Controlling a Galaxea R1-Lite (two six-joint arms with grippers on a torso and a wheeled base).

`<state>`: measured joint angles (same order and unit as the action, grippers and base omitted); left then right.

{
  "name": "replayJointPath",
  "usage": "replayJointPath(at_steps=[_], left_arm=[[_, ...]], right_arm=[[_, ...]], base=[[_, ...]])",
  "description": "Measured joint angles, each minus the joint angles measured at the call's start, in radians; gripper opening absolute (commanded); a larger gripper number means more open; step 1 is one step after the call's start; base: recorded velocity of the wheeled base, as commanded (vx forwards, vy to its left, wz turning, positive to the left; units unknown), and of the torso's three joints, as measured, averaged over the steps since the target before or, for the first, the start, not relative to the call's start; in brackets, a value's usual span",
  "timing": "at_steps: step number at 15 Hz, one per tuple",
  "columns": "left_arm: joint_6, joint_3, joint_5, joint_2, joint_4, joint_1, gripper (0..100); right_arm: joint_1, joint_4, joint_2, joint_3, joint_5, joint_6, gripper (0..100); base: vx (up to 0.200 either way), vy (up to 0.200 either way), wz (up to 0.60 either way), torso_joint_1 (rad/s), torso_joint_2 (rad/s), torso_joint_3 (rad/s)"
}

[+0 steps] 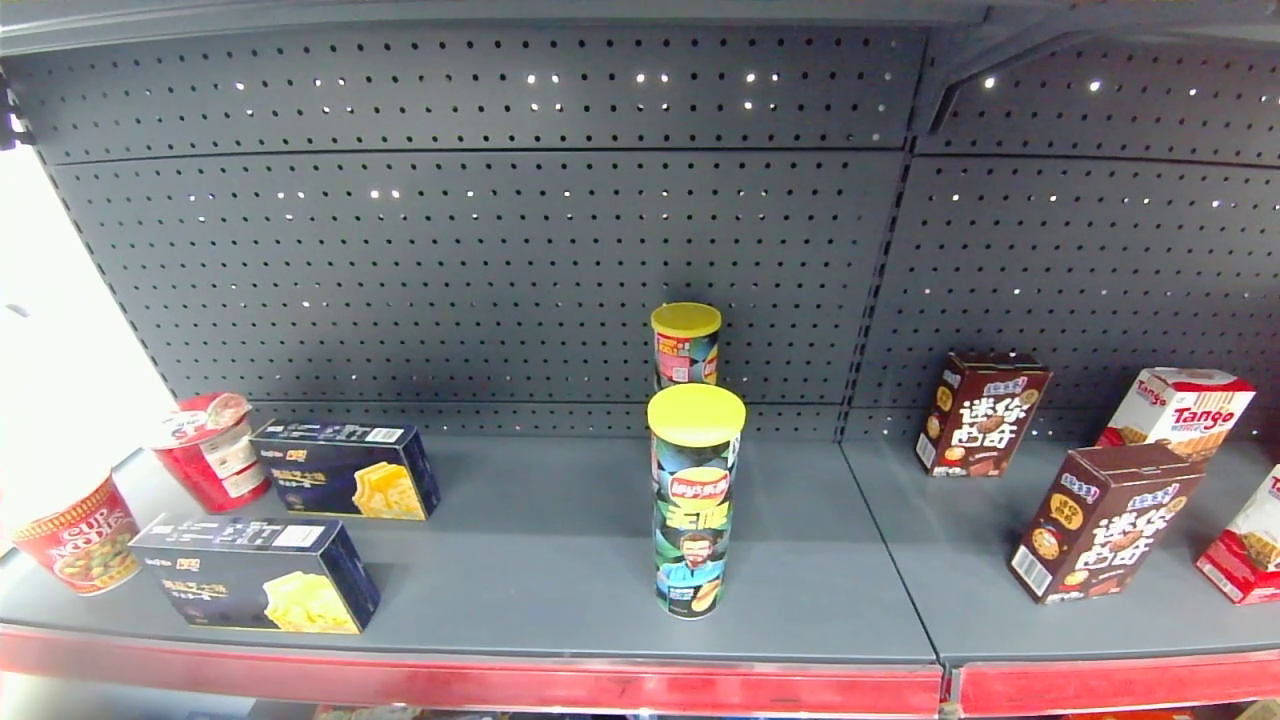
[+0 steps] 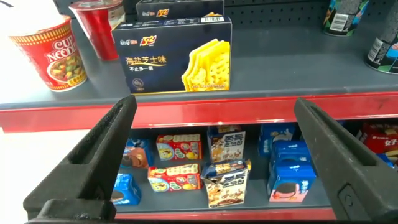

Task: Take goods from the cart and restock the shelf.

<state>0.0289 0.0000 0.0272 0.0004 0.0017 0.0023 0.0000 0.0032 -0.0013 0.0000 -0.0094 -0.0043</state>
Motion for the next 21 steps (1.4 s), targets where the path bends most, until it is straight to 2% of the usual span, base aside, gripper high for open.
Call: replayJointPath(at_steps=[21], left_arm=[[0.000, 0.000, 0.000, 0.000, 0.000, 0.000, 100]], right_arm=[[0.000, 0.000, 0.000, 0.000, 0.000, 0.000, 100]], base=[[0.000, 0.000, 0.00, 0.000, 0.00, 0.000]])
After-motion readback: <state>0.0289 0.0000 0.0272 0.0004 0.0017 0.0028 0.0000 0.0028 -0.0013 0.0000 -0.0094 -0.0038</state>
